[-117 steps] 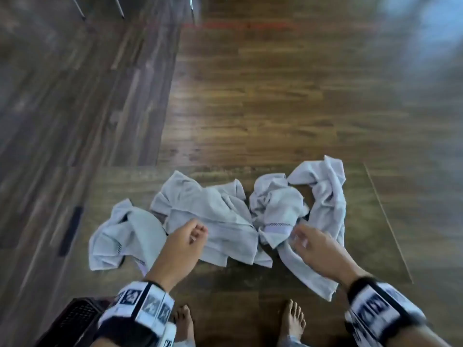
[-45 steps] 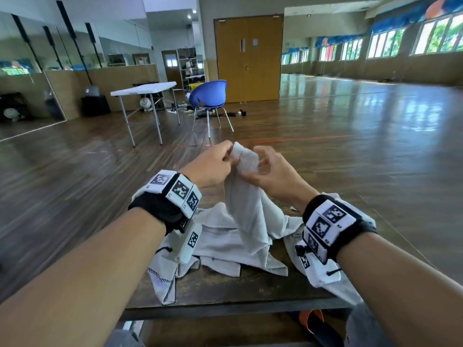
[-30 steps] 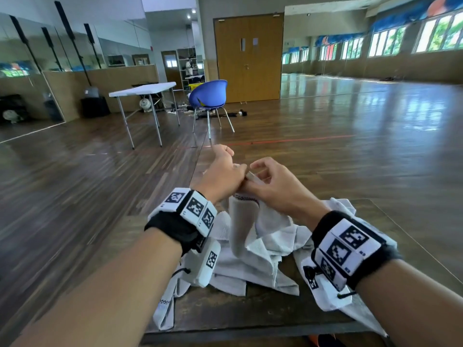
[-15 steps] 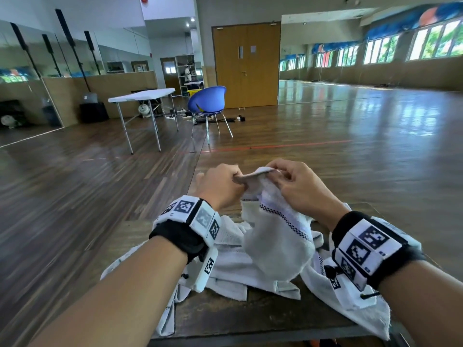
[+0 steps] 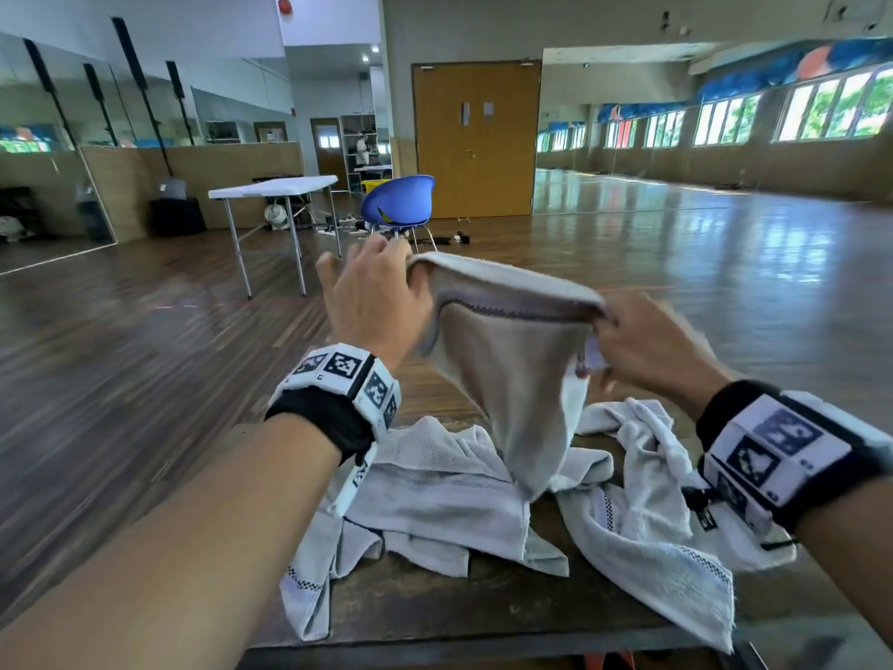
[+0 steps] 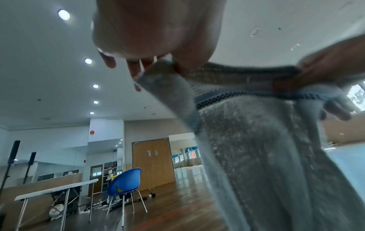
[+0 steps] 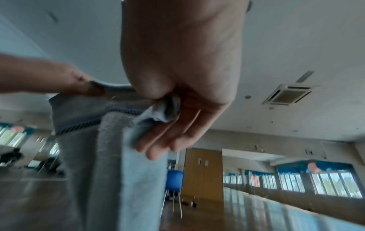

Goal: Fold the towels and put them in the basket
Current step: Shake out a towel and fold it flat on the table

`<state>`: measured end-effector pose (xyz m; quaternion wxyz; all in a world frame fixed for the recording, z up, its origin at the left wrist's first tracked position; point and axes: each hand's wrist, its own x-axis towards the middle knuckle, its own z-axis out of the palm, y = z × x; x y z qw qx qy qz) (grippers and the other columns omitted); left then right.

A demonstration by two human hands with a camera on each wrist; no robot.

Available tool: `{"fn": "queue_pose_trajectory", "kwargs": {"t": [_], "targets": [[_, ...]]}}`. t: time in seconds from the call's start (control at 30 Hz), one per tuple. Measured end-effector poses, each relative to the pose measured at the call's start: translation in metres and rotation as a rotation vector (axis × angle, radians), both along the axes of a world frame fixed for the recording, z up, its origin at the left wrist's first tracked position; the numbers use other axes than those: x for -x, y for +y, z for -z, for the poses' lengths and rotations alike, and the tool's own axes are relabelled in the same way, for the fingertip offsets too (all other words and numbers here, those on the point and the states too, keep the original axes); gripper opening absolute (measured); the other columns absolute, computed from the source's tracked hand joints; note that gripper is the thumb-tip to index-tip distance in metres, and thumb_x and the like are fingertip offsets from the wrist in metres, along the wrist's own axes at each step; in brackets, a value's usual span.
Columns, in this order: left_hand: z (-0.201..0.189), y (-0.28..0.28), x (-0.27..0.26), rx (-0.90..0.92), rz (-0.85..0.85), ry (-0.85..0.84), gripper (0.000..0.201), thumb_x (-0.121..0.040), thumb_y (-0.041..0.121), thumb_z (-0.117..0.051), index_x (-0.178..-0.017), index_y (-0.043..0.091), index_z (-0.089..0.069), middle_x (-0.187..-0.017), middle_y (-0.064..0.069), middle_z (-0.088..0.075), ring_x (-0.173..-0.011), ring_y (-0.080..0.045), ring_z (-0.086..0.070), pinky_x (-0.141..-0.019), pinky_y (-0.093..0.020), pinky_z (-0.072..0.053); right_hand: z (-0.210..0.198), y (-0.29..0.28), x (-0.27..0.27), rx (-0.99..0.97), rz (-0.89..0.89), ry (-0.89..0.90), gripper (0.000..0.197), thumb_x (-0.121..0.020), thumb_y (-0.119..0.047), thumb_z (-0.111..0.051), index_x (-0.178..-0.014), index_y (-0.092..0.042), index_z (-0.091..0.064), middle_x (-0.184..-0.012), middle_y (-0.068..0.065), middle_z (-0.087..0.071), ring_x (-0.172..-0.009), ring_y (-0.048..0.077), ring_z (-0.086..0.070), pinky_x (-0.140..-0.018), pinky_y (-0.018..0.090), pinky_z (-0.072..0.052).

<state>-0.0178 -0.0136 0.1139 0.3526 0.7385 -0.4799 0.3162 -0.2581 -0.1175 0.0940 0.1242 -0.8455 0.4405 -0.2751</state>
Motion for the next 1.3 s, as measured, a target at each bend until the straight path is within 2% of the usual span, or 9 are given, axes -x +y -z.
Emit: {"fn": "queue_pose_trajectory", "kwargs": {"t": [0.23,0.33,0.4,0.5,0.6,0.83,1.03,1.17,1.3], "targets": [[0.010,0.013,-0.004,0.022,0.533,0.478,0.028,-0.096,0.022,-0.046,-0.075,0.004,-0.044,-0.068,-0.015,-0.047,-0.066,-0.019,-0.042,-0.066,-0.037,-0.033,0.008,0.007,0.005,0.203,-0.132,-0.224,0.057,-0.093,-0.013,-0.047,-0.142,-0.042,-0.042,-0.125,0.000,-0.067,-0.112,0.029,-0.062,-0.093,0.048,-0.050],[0.020,0.018,0.003,-0.105,0.670,0.678,0.045,-0.098,0.036,-0.051,-0.074,-0.002,-0.049,-0.067,-0.019,-0.051,-0.063,-0.017,-0.047,-0.066,-0.034,-0.036,0.041,0.007,0.014,-0.066,-0.290,-0.056,0.023,-0.103,-0.019,-0.049,-0.110,-0.039,-0.060,-0.104,-0.005,-0.063,-0.098,0.022,-0.061,-0.083,0.039,-0.047],[0.034,0.019,0.004,-0.300,0.629,0.693,0.047,-0.099,0.036,-0.056,-0.060,0.011,-0.046,-0.053,0.001,-0.047,-0.050,-0.009,-0.044,-0.058,-0.025,-0.035,0.055,0.009,0.026,-0.254,-0.325,0.172,0.033,-0.099,-0.056,-0.045,-0.089,-0.030,-0.064,-0.090,-0.007,-0.067,-0.089,0.022,-0.065,-0.080,0.038,-0.049],[0.068,0.021,0.012,-0.542,0.585,0.696,0.051,-0.096,0.033,-0.062,-0.052,0.022,-0.036,-0.042,0.013,-0.036,-0.036,-0.002,-0.035,-0.045,-0.019,-0.029,0.081,0.009,0.050,-0.620,-0.298,0.346,0.065,-0.081,-0.080,-0.038,-0.098,-0.026,-0.072,-0.096,-0.007,-0.072,-0.097,0.020,-0.068,-0.087,0.036,-0.056],[0.103,0.024,0.018,-0.809,0.680,0.660,0.052,-0.095,0.035,-0.064,-0.052,0.023,-0.038,-0.049,0.007,-0.039,-0.043,-0.007,-0.037,-0.046,-0.020,-0.029,0.105,0.002,0.073,-0.762,-0.227,0.512,0.046,-0.093,-0.065,-0.051,-0.108,-0.025,-0.067,-0.110,-0.001,-0.068,-0.101,0.020,-0.066,-0.077,0.029,-0.061],[0.153,-0.005,0.018,-0.760,0.556,0.551,0.044,-0.096,0.037,-0.060,-0.063,0.014,-0.042,-0.055,0.005,-0.039,-0.048,-0.008,-0.034,-0.048,-0.017,-0.029,0.130,-0.027,0.087,-0.468,-0.171,0.491,0.034,-0.103,-0.034,-0.054,-0.074,-0.016,-0.058,-0.083,0.002,-0.060,-0.071,0.010,-0.050,-0.063,0.014,-0.039],[0.172,-0.073,0.017,-0.722,0.579,0.513,0.051,-0.096,0.035,-0.059,-0.058,0.008,-0.039,-0.056,-0.006,-0.040,-0.049,-0.014,-0.036,-0.050,-0.024,-0.032,0.156,-0.068,0.048,-0.410,-0.104,0.466,0.033,-0.098,-0.035,-0.058,-0.068,-0.020,-0.058,-0.088,0.008,-0.067,-0.102,0.023,-0.060,-0.101,0.032,-0.036],[0.190,-0.117,0.031,-0.936,0.596,0.420,0.043,-0.099,0.038,-0.052,-0.081,0.002,-0.069,-0.102,-0.017,-0.069,-0.091,-0.030,-0.062,-0.081,-0.041,-0.049,0.177,-0.089,0.024,-0.302,0.029,0.574,0.023,-0.091,-0.037,-0.055,-0.069,-0.033,-0.060,-0.126,0.002,-0.050,-0.130,0.031,-0.044,-0.110,0.045,-0.032],[0.217,-0.152,0.052,-1.221,0.594,0.421,0.031,-0.101,0.030,-0.049,-0.077,0.019,-0.064,-0.095,-0.005,-0.066,-0.093,-0.025,-0.059,-0.080,-0.032,-0.043,0.204,-0.114,0.011,-0.397,-0.019,0.582,0.026,-0.084,-0.026,-0.052,-0.058,-0.025,-0.054,-0.073,-0.010,-0.057,-0.084,0.021,-0.057,-0.083,0.039,-0.039]]}}
